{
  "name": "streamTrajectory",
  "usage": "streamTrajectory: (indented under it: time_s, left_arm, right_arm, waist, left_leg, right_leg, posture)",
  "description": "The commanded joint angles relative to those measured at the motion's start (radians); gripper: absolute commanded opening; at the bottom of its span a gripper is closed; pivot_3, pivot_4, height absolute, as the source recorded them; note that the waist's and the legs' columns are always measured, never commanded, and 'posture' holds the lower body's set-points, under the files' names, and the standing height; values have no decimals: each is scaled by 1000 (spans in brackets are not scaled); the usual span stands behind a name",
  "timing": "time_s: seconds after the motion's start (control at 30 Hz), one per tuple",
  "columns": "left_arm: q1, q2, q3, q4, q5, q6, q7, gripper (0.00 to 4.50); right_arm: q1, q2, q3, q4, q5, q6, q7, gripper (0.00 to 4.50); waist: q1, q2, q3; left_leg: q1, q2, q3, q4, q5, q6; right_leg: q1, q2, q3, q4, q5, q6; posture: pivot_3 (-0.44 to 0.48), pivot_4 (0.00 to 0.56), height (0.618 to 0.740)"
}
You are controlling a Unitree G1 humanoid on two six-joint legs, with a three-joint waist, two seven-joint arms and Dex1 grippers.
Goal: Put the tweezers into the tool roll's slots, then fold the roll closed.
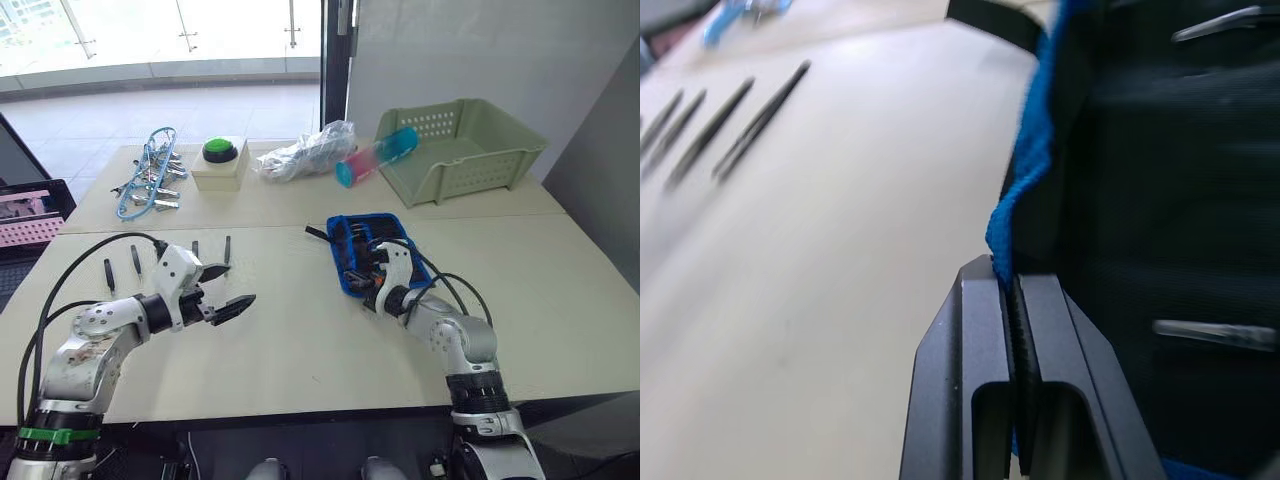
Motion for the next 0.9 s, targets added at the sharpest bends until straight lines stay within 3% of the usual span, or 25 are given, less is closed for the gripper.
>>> streamTrajectory:
  time_s: [0.03,0.33,0.5,0.67,0.9]
  left_arm:
    - [-56,-42,-24,28,26,-80,6,4500]
    - [-118,-31,-99,102,3,-45,-162,4500]
    - [-177,-37,-157,133,28,-63,-245,4500]
    - [-231,-92,-218,178,70,-96,-253,4500]
    - [-355,-148,-331,381,238,-310,-256,4500]
  right_arm:
    - [20,-104,110,-132,-10,36,129,36]
    - [76,-391,323,-333,-145,-45,320,36]
    - [91,-518,371,-382,-252,-154,392,36]
    - [108,-538,387,-407,-315,-186,406,36]
    - [134,-495,364,-437,-327,-137,397,36]
  waist:
    - [1,0,0]
    - [2,-1,0]
    - [12,-1,1]
    - [25,-2,1]
    - [26,-3,2]
  left_leg:
    - [-1,0,0,0,0,0]
    - [-3,0,-1,2,0,0]
    - [-4,-2,-1,4,0,0]
    - [-5,-2,0,6,0,0]
    - [-5,-2,0,8,0,0]
  right_leg:
    - [0,0,0,0,0,0]
    - [-1,0,0,-1,0,0]
    - [0,0,0,-4,0,0]
    - [0,0,0,-4,0,0]
    - [0,1,-1,-3,0,0]
  posture:
    - [0,150,740]
    - [0,150,740]
    - [0,150,740]
    - [0,150,740]
    - [0,150,740]
